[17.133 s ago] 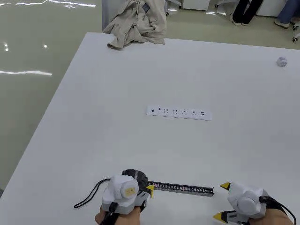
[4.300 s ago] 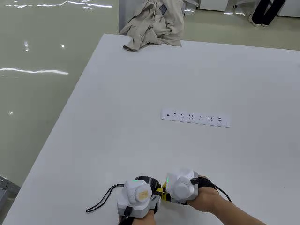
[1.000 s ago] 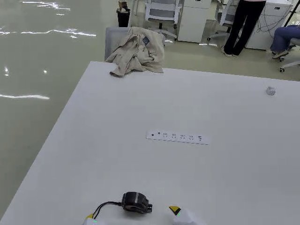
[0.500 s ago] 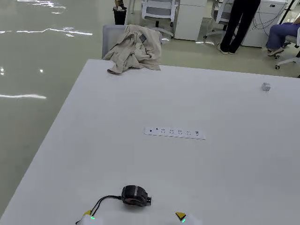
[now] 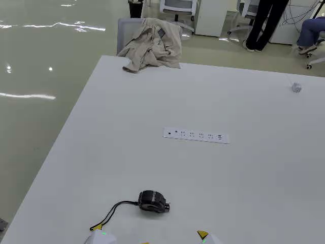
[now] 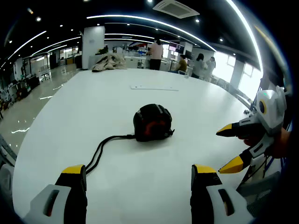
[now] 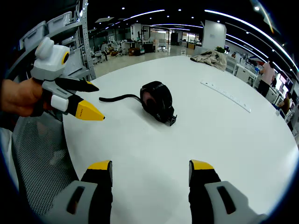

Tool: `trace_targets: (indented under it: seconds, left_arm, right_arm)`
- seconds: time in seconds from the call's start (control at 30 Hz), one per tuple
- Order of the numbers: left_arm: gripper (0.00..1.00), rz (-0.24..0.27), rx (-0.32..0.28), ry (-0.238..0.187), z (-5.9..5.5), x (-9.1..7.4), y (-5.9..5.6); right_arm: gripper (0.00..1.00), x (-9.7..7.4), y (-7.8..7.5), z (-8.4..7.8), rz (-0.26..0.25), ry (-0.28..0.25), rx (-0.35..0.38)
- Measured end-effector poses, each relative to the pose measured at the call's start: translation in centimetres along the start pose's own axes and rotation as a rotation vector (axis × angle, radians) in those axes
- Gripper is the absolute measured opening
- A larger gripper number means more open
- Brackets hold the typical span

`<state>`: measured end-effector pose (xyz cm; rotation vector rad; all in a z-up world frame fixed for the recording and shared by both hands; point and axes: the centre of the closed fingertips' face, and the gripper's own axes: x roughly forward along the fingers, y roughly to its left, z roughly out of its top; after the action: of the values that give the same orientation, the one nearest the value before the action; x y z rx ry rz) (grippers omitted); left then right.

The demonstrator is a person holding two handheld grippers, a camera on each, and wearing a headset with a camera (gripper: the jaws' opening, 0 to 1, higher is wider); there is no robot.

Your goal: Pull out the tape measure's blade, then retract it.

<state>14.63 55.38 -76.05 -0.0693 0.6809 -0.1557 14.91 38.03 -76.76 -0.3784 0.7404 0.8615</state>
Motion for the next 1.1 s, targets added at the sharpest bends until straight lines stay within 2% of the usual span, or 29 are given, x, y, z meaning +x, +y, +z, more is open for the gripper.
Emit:
trace_targets:
  seconds: [0.2, 0.5, 0.77, 1.1]
  left_arm:
    - [0.91, 0.003, -0.014, -0.012, -0.4, -1.2, 0.3]
    - [0.96, -0.030, -0.027, -0.031, -0.1, -2.7, -0.5]
    - [0.97, -0.051, -0.034, -0.021, -0.2, -3.7, -0.9]
    - [1.00, -0.076, -0.041, -0.022, 0.4, -5.1, -0.4]
  right_arm:
    - [0.71, -1.0, 0.8, 0.6, 0.000, -0.003, -0.003]
    - [0.77, -2.6, 1.4, 1.4, -0.011, -0.021, 0.003]
    - [0.79, -3.7, 2.1, 0.9, -0.020, -0.013, 0.020]
    - [0.81, -5.9, 1.9, 0.1, -0.037, -0.006, 0.045]
